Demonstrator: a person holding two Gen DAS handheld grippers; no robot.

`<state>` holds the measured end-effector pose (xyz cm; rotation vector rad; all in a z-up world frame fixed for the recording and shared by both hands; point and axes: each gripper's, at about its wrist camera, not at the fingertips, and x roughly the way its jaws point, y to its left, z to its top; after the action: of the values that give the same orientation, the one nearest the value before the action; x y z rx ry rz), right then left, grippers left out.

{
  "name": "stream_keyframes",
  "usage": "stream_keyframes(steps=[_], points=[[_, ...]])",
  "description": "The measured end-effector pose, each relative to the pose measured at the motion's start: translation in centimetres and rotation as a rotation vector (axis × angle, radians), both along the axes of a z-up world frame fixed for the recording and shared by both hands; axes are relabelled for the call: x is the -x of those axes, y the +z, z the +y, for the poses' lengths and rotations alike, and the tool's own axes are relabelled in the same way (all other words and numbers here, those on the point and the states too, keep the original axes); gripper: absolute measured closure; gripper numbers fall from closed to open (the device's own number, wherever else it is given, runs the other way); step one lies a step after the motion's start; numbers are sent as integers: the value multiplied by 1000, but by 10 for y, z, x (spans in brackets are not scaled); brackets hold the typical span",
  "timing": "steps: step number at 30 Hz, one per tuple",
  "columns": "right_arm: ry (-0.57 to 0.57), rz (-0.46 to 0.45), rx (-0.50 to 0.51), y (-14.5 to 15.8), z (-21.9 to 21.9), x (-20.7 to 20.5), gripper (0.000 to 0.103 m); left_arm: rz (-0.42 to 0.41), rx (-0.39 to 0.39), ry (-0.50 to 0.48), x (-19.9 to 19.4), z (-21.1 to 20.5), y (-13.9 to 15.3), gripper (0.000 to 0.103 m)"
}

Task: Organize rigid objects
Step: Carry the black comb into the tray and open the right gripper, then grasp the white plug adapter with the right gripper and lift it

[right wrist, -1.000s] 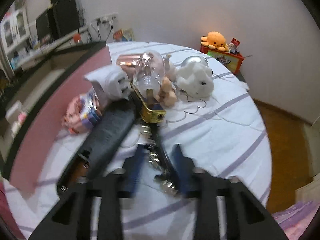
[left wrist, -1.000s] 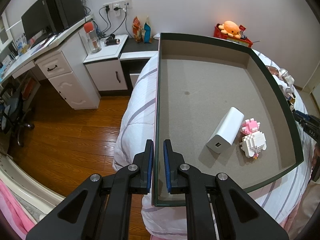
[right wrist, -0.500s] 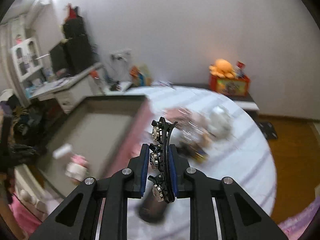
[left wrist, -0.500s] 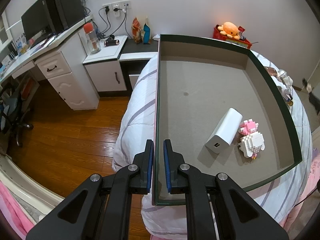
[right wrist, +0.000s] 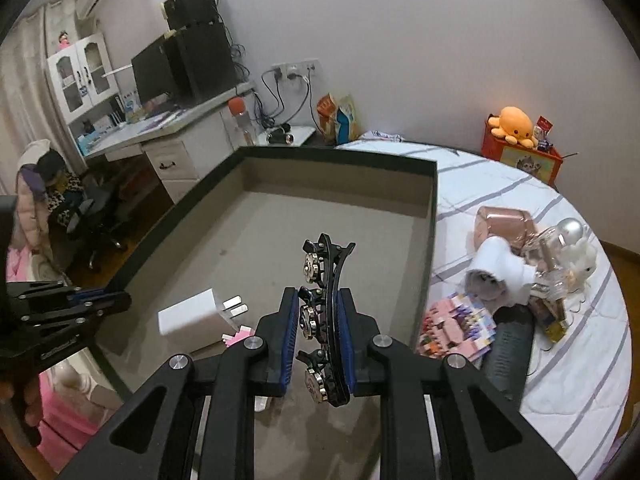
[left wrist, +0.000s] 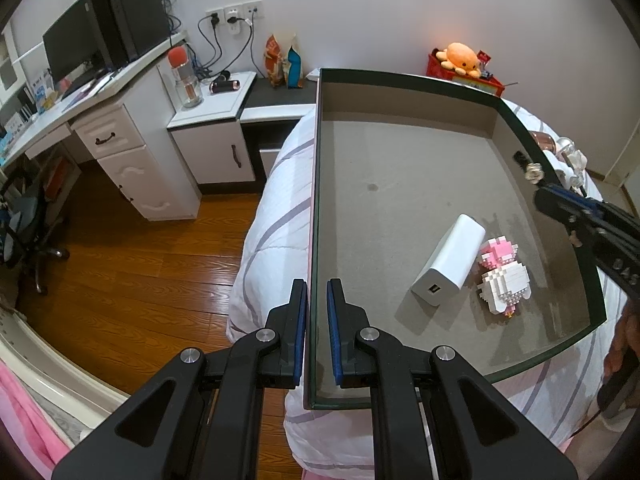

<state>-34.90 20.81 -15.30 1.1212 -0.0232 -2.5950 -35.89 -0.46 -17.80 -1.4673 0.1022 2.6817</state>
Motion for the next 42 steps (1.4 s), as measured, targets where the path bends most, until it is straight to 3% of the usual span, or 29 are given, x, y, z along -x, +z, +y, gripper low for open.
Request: stream_keyframes(steps=[5,8,9,17,20,27,42], points=[[-23,-8,-23,-6,-4,2,78,0,0,0,0,1,0,93],[-40,7,-28,-3,-4,0,40,2,3,0,-1,1,0,93],[-48,24,-33,0,-2,-2,38,1,2,1,-1,1,0,93],[-161,109,-18,24,40,-17,37,1,3,5,-2,1,0,93],[-243,133,-21,31,67,-22,30,1,6,5,-3,2,0,93],[-369,95,-35,23,114,-19,29,0,10,5,-3,2,0,93],[-346,21,-46,-10,96,26,29,-1,20,-1,-3,1,0,93]])
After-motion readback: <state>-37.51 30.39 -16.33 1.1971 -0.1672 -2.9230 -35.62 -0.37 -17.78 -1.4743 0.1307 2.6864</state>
